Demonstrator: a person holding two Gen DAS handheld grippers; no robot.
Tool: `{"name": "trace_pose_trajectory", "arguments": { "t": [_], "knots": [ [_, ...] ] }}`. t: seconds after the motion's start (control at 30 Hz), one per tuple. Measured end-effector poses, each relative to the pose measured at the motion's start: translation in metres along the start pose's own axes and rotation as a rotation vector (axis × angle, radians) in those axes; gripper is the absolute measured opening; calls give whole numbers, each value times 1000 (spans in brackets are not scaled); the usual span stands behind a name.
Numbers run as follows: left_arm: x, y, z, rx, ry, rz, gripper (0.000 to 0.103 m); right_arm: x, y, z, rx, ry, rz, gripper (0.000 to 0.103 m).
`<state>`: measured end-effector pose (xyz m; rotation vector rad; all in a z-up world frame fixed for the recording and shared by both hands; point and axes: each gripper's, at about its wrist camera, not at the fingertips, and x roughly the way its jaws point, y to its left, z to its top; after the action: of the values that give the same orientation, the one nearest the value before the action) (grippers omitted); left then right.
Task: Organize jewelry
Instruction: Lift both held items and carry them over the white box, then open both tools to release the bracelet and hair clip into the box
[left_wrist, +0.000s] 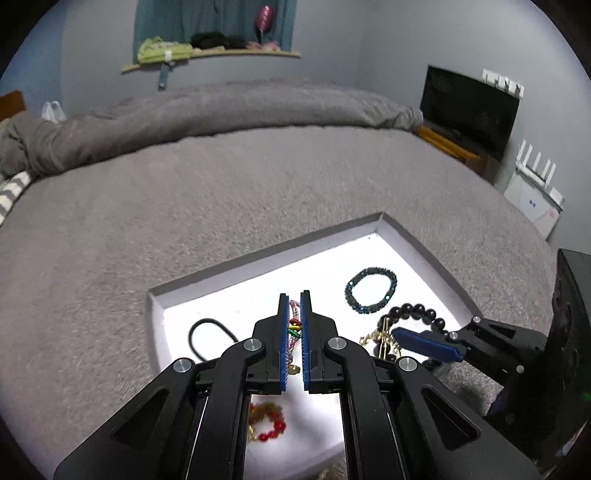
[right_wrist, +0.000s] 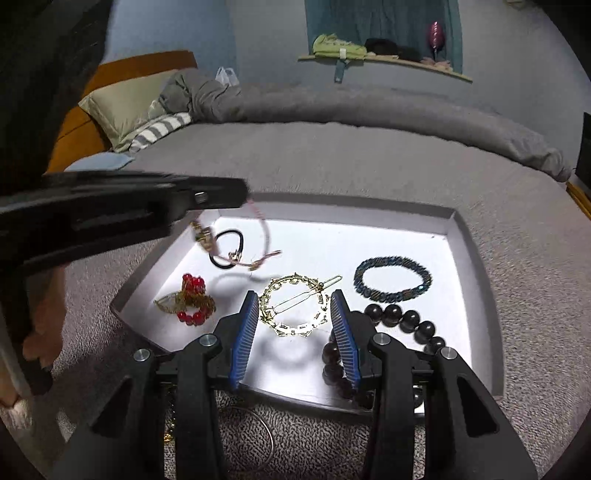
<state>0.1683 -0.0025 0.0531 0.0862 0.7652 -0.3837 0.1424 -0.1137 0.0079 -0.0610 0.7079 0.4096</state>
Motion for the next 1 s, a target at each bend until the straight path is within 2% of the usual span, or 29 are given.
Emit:
{"name": "trace_pose_trajectory", "arguments": {
  "t": [0.23, 0.37, 0.43, 0.57, 0.73, 1.0],
  "knots": [
    [27, 11, 17, -8, 52, -56, 6, 18, 0, 5, 15, 40, 30, 40],
    [50, 18, 19, 14, 103, -2, 6, 27, 8, 5, -10, 71, 33, 40],
    [54, 23, 21, 18, 100, 36, 6, 29, 10, 4, -17, 76, 34, 40],
    [64, 40, 23, -11, 129, 52, 6, 33, 9, 4, -11, 87, 35, 40],
    [78, 44, 16, 22, 185, 95, 6, 39, 9, 2, -9, 110, 26, 40],
    [92, 41, 15, 53, 217, 146, 6, 42, 10, 5, -15, 116, 19, 41]
  ]
}}
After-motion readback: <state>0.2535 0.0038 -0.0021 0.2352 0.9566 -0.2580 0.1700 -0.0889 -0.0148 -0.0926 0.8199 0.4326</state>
